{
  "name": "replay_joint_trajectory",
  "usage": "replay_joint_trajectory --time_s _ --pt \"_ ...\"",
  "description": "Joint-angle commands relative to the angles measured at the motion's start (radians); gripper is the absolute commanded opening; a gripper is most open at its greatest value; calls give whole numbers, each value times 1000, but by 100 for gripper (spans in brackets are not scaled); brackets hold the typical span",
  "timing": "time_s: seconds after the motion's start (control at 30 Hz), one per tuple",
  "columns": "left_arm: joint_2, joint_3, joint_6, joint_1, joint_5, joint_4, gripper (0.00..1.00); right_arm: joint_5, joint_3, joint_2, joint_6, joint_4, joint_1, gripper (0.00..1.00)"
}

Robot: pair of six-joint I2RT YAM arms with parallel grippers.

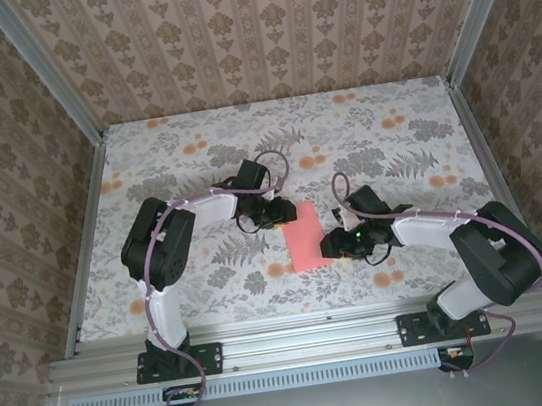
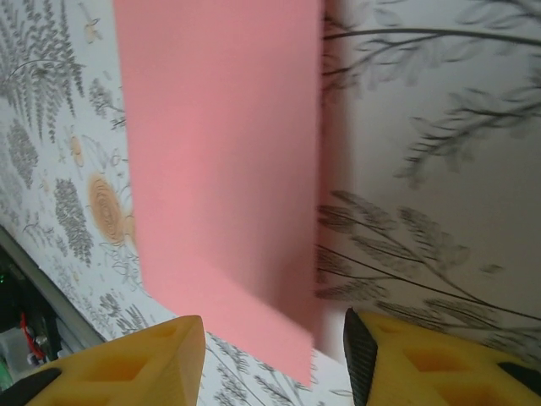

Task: Fold a paper plane with a square sheet of paper (pick it up from the middle)
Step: Third fold the triangle at the center of the table.

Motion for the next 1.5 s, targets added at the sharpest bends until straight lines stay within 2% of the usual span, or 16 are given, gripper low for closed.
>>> replay_joint_trajectory --time_s 0.0,0.43,0.83,1.13,1.47 --pt "60 -35 21 -8 -51 -46 35 -49 22 18 -6 31 15 49" --pt "54 -52 28 -6 -50 -43 35 -107 -7 -53 56 81 15 43" --pt "47 -60 35 -3 -45 -42 35 -111 21 -70 60 53 16 23" --pt "52 -58 39 -3 -39 -46 35 -135 71 9 82 110 37 11" --pt "54 -61 41 0 -36 -45 35 -143 142 133 119 187 50 8"
